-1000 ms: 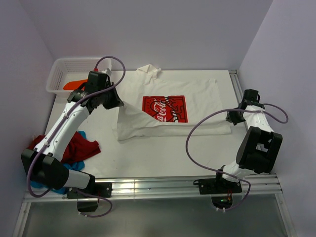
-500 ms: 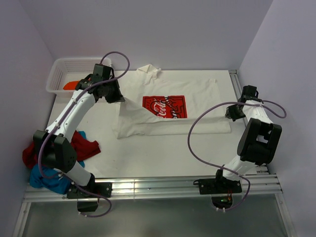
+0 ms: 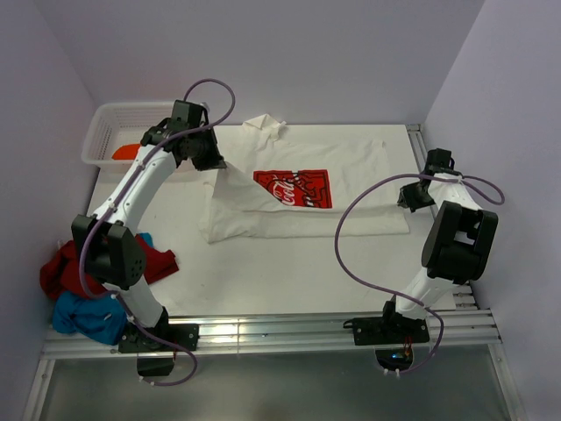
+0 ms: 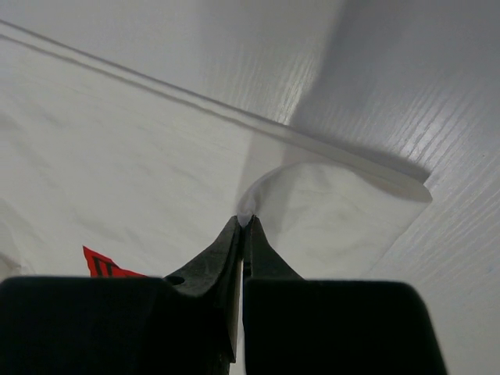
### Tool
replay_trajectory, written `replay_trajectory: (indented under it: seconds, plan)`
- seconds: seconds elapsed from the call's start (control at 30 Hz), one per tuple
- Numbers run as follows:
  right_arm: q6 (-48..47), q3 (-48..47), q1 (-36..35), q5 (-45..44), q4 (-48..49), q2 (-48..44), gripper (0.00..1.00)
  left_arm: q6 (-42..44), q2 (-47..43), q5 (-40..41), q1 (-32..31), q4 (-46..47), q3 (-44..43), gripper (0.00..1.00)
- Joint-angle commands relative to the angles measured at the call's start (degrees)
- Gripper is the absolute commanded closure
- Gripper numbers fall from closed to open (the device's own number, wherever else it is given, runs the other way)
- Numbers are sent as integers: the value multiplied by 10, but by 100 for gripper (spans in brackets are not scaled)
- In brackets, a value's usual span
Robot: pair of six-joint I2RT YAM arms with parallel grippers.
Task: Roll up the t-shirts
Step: Fold the tshirt
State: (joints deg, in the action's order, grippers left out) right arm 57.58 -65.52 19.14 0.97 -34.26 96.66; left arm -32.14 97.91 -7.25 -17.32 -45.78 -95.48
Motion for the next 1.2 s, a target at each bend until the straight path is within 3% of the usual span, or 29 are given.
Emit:
replay_trajectory:
  seconds: [0.0, 0.47, 0.5, 0.53, 0.57, 0.67, 0.7, 0.8, 0.83, 0.93, 1.03, 1.17]
  plan:
    - [9, -29, -6, -24, 9, 3, 100, 7, 11, 5, 2, -2, -38, 100]
    - [11, -39, -14, -33, 25, 27, 100, -7, 102, 3, -1, 3, -100, 100]
    - [8, -39, -13, -33, 33, 27, 96, -9, 113, 14, -1, -3, -105, 99]
    - [6, -38, -13, -38, 34, 25, 80, -10, 120, 21, -1, -6, -118, 99]
    - [10, -37, -13, -46, 31, 21, 70, -13, 127, 25, -1, -10, -125, 98]
    - [7, -30, -13, -53, 44, 3, 52, -20, 149, 22, 2, -12, -149, 94]
    - [4, -27, -13, -51, 54, -2, 49, -25, 157, 17, 3, -7, -152, 91]
    - [-4, -22, -13, -48, 64, -19, 46, -35, 167, -5, 5, 7, -164, 71]
    - [-10, -18, -13, -44, 72, -31, 45, -38, 168, -7, 5, 11, -167, 58]
    - [-50, 3, -17, -32, 103, -59, 46, -46, 171, -1, 9, 13, -180, 38]
    - [-103, 45, -38, -12, 168, -100, 47, -45, 175, -3, 17, 10, -197, 32]
    - [-170, 79, -87, 81, 285, -141, 47, -39, 151, 20, 22, 5, -173, 30]
